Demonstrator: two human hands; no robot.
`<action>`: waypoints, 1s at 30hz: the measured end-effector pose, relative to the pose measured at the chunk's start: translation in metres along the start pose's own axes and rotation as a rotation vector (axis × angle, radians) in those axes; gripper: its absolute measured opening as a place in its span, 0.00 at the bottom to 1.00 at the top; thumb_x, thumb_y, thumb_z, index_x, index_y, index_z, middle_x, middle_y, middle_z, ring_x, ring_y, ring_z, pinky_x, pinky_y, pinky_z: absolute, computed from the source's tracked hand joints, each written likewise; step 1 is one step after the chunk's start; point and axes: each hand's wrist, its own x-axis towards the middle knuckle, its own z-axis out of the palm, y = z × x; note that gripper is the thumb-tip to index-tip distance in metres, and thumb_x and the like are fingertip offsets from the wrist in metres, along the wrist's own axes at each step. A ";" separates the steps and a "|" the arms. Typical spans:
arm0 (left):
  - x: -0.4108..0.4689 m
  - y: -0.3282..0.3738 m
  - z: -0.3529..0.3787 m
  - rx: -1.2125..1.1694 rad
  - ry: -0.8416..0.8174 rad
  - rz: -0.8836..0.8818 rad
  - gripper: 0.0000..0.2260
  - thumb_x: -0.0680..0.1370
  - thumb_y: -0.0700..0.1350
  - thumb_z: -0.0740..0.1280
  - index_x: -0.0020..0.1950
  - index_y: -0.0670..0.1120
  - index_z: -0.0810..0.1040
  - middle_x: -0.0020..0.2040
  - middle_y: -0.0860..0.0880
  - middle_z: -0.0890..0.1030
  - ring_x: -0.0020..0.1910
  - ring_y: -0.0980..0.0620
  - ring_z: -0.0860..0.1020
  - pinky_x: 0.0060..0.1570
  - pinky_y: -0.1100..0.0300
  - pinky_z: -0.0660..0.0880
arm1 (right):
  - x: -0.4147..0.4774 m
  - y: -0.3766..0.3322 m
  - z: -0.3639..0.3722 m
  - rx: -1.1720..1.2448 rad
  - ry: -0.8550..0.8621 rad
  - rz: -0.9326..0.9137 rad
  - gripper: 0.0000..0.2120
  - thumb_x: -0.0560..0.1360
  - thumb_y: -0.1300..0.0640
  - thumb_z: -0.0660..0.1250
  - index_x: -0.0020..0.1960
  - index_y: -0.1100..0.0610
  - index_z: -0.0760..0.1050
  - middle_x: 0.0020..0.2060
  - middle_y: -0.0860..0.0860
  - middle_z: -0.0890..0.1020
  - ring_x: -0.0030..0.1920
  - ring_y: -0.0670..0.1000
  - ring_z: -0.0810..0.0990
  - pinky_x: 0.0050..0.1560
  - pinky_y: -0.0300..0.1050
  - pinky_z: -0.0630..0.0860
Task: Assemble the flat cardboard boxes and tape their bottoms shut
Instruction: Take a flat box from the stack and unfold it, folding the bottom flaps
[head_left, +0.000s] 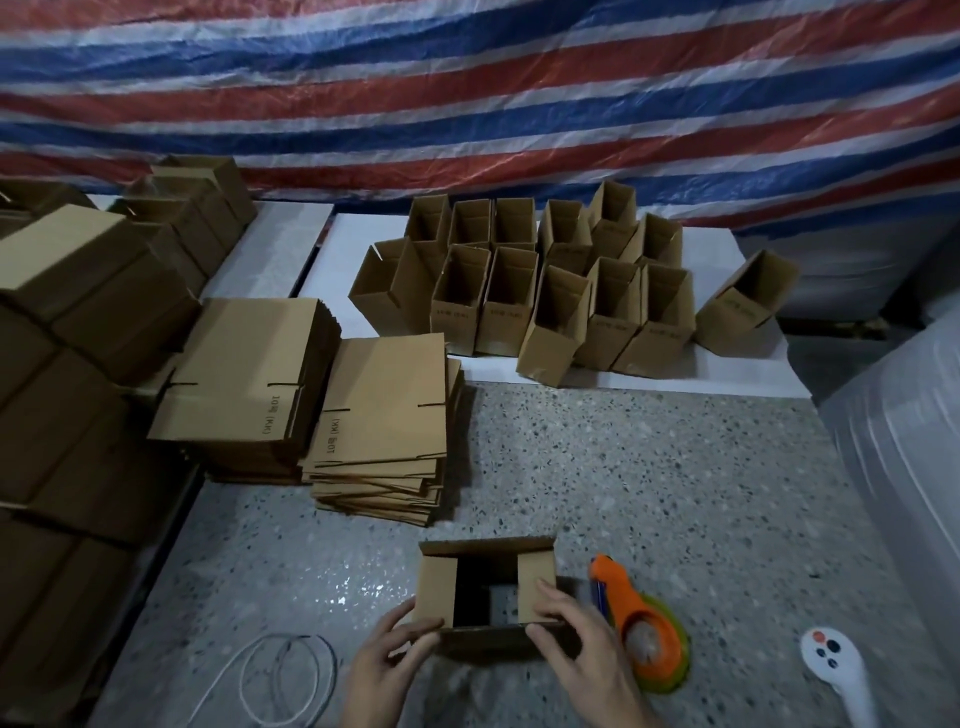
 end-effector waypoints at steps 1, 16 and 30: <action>0.001 -0.001 0.002 -0.006 0.019 -0.019 0.09 0.74 0.37 0.75 0.43 0.51 0.89 0.61 0.54 0.80 0.54 0.63 0.80 0.46 0.67 0.76 | 0.002 -0.001 0.001 0.025 0.002 0.035 0.13 0.74 0.36 0.69 0.56 0.39 0.80 0.62 0.28 0.76 0.63 0.34 0.74 0.63 0.28 0.68; 0.030 0.000 0.010 0.046 0.054 -0.056 0.46 0.72 0.51 0.78 0.80 0.64 0.51 0.67 0.50 0.70 0.55 0.52 0.78 0.48 0.56 0.79 | 0.021 -0.030 0.004 -0.136 0.124 0.150 0.56 0.72 0.54 0.77 0.78 0.34 0.36 0.76 0.48 0.57 0.70 0.53 0.73 0.64 0.50 0.76; 0.035 0.009 -0.008 0.647 0.023 0.333 0.32 0.73 0.66 0.69 0.75 0.64 0.64 0.80 0.64 0.52 0.73 0.53 0.69 0.58 0.53 0.77 | 0.027 -0.028 0.000 -0.271 -0.084 0.035 0.38 0.76 0.53 0.70 0.75 0.28 0.54 0.77 0.42 0.58 0.76 0.49 0.63 0.73 0.42 0.62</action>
